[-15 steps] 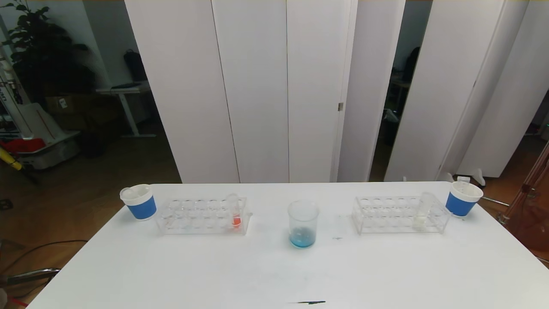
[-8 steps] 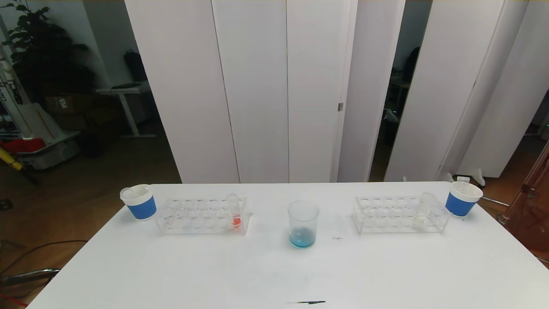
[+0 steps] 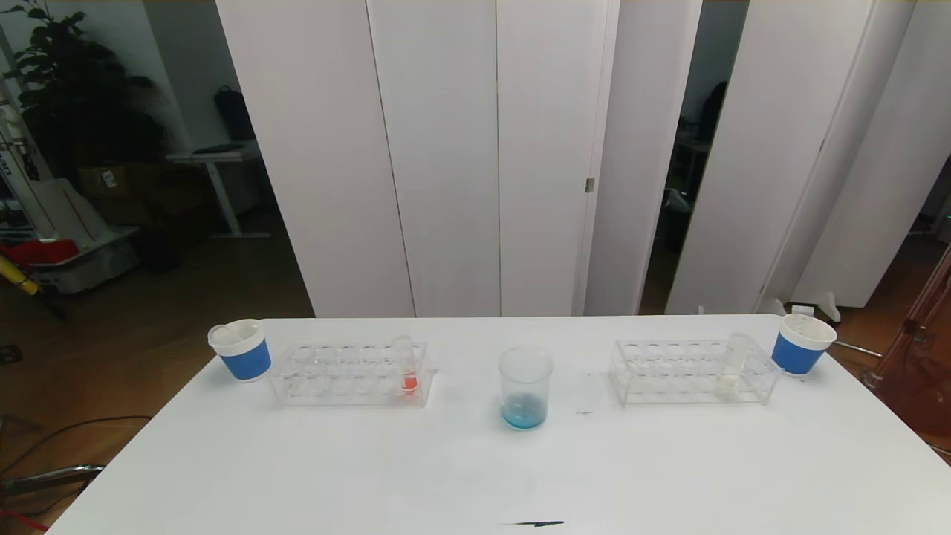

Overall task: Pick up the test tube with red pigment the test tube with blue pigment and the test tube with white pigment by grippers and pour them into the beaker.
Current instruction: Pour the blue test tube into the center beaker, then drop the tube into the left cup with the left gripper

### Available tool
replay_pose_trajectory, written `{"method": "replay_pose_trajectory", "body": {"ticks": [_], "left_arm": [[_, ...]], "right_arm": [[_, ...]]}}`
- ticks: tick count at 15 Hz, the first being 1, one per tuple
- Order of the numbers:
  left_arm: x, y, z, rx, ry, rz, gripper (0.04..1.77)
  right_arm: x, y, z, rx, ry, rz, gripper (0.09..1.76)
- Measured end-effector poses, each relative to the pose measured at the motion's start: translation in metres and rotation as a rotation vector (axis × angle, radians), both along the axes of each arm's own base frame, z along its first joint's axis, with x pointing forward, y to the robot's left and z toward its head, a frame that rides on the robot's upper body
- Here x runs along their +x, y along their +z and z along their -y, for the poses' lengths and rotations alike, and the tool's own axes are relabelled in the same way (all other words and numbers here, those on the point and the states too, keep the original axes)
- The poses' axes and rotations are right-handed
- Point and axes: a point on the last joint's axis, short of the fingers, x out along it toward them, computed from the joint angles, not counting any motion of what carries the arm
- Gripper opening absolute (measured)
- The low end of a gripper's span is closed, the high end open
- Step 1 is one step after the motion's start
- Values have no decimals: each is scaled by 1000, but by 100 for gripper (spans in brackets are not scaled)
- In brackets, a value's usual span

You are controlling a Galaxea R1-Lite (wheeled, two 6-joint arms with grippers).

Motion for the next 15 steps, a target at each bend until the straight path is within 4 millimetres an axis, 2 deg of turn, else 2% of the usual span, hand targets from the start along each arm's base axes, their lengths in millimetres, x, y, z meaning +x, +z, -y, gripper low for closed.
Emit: {"method": "replay_pose_trajectory", "body": {"ticks": [5,15], "left_arm": [[1,-3,0,-58,5,-12,175],[1,-4,0,-60,7,-15,175]], "right_arm": [[0,0,0,0,0,0,175],[0,0,0,0,0,0,175]]}}
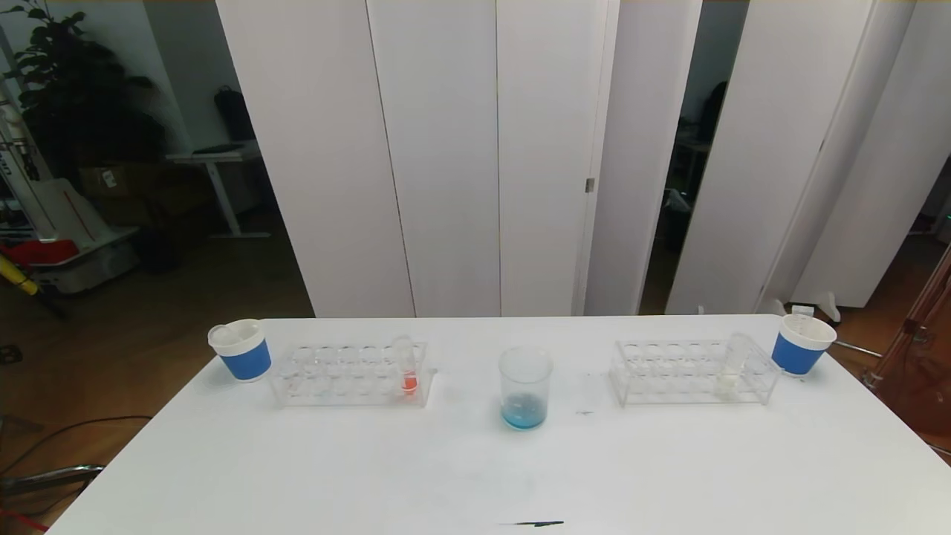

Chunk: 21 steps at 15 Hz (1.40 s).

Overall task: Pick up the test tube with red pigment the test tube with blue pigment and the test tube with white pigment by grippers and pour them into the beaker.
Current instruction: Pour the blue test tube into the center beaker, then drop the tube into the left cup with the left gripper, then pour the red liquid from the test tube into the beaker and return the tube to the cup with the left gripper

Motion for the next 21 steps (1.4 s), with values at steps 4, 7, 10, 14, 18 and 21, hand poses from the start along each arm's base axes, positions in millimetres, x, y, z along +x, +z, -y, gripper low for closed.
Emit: {"method": "replay_pose_trajectory", "body": {"ticks": [4,7,10,14,18,21], "left_arm": [[0,0,0,0,0,-1,175],[0,0,0,0,0,-1,175],[0,0,0,3,-1,-1,175],[0,0,0,-1,0,-2,175],[0,0,0,-2,0,-1,175],[0,0,0,-3,0,-2,175]], "right_arm": [[0,0,0,0,0,0,175],[0,0,0,0,0,0,175],[0,0,0,0,0,0,175],[0,0,0,0,0,0,175],[0,0,0,0,0,0,175],[0,0,0,0,0,0,175]]}}
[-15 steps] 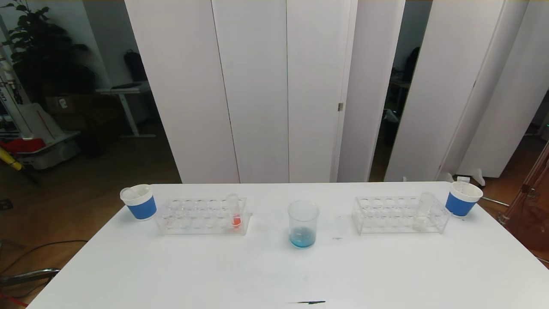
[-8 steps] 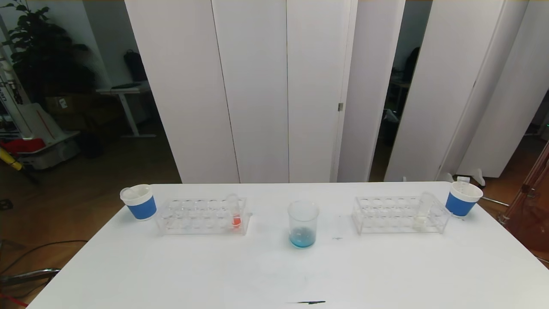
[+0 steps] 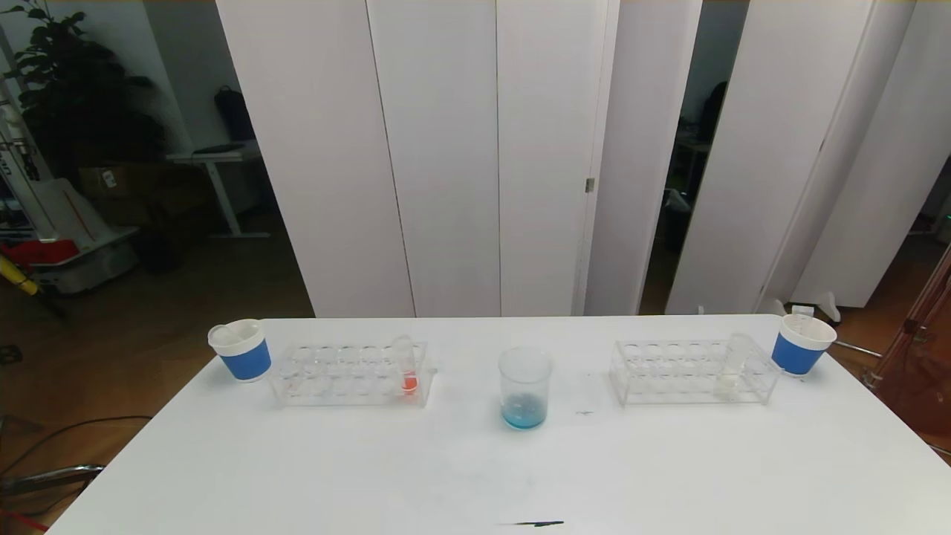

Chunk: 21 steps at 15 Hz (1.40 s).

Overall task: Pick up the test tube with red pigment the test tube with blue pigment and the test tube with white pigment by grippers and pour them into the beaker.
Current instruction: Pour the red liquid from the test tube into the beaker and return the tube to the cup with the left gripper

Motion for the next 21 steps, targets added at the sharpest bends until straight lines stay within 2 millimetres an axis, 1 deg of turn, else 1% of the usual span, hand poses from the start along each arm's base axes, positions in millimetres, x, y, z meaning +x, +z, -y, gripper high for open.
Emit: {"method": "replay_pose_trajectory", "body": {"ticks": [7,9,11,14,16,19,21], "left_arm": [[0,1,0,1,2,6,175],[0,3,0,7,-4,22,175],[-3,11,0,8,-10,45,175],[-9,32,0,10,-20,103,175],[-11,51,0,11,-22,128,175],[-4,91,0,10,-21,128,175],[10,122,0,7,-17,135,175]], "right_arm": [[0,0,0,0,0,0,175],[0,0,0,0,0,0,175],[0,0,0,0,0,0,175],[0,0,0,0,0,0,175],[0,0,0,0,0,0,175],[0,0,0,0,0,0,175],[0,0,0,0,0,0,175]]}}
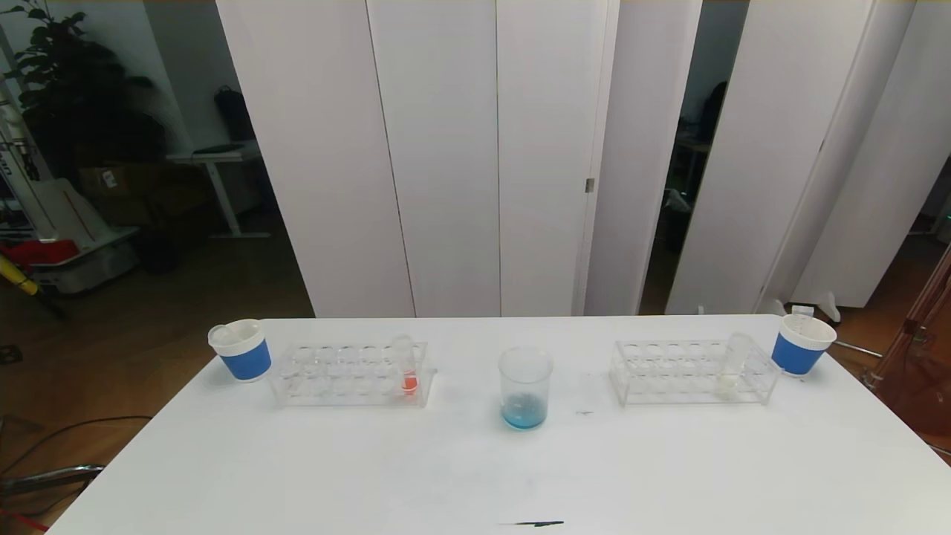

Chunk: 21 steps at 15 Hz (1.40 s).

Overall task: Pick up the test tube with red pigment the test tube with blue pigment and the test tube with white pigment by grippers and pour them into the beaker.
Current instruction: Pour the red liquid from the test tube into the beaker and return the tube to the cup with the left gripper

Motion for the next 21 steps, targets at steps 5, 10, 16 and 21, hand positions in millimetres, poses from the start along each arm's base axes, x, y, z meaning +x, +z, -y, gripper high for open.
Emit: {"method": "replay_pose_trajectory", "body": {"ticks": [5,10,16,21], "left_arm": [[62,54,0,-5,9,-20,175],[138,63,0,-7,13,-65,175],[220,29,20,-15,0,-160,175],[258,-21,54,-63,10,-220,175]], "right_arm": [[0,0,0,0,0,0,175],[0,0,0,0,0,0,175],[0,0,0,0,0,0,175],[0,0,0,0,0,0,175]]}}
